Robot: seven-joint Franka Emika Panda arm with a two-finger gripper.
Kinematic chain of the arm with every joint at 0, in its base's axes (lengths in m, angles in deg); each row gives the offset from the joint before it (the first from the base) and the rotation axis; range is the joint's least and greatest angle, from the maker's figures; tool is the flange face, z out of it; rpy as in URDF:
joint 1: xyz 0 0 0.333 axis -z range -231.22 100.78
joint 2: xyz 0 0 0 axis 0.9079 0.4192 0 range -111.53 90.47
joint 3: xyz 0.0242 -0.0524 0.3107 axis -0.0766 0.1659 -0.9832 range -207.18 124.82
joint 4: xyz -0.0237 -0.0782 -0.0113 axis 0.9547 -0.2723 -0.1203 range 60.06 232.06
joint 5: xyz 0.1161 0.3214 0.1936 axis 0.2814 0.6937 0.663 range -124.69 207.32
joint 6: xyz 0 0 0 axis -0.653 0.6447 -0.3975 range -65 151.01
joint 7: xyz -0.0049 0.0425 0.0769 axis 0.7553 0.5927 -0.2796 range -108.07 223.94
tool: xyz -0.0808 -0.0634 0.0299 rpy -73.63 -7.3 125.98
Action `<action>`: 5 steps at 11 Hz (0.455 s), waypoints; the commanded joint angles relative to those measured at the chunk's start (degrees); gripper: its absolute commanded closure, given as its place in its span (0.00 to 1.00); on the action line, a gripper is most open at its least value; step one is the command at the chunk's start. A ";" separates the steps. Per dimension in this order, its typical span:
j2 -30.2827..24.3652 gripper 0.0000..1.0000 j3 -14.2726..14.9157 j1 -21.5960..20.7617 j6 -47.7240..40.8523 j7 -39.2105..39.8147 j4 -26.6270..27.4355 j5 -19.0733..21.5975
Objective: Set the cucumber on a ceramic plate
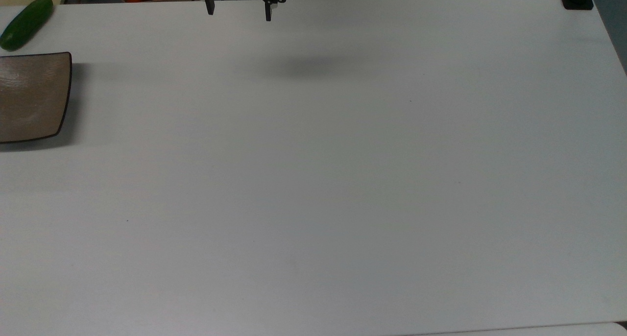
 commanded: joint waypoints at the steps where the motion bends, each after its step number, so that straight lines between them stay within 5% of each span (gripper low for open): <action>1: -2.43 0.00 0.44 -0.35 -0.79 0.23 1.85 -0.62; 5: -2.35 0.00 0.53 -0.35 -0.73 0.66 1.67 -0.62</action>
